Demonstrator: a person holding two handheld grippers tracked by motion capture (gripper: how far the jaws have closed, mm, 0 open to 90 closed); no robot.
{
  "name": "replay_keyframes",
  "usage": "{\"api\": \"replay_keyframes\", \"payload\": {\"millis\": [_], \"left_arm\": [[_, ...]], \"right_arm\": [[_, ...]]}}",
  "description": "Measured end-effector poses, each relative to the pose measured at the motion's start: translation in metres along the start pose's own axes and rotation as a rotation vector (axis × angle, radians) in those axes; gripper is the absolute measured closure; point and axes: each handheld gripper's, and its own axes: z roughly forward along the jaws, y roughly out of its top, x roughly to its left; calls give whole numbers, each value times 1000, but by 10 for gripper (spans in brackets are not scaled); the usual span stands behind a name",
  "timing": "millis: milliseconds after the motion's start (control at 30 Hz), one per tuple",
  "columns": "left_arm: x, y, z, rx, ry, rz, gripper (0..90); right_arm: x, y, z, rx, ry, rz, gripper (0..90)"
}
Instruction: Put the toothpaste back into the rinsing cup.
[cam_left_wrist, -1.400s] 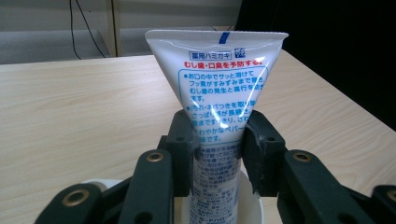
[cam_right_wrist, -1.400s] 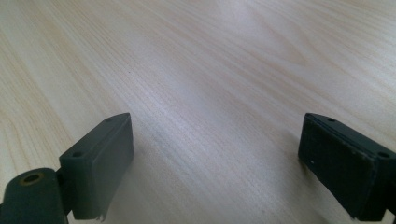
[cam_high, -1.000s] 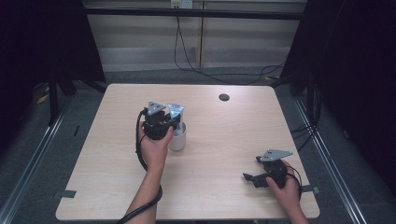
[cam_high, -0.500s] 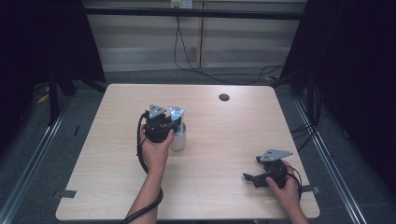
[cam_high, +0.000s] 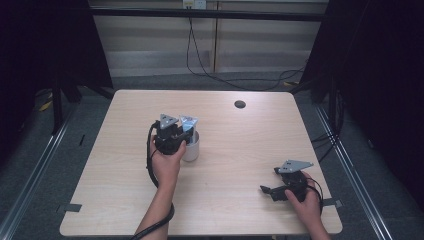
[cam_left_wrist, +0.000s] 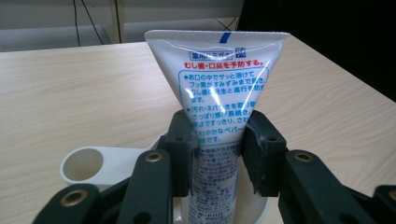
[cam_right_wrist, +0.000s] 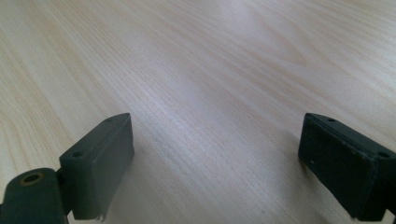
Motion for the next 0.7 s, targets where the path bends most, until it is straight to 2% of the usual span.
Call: {"api": "replay_keyframes", "payload": {"millis": [700], "left_arm": [[-1,-8,1,8,9,7,653]], "right_arm": [[0,0,0,0,2,-2,101]]}}
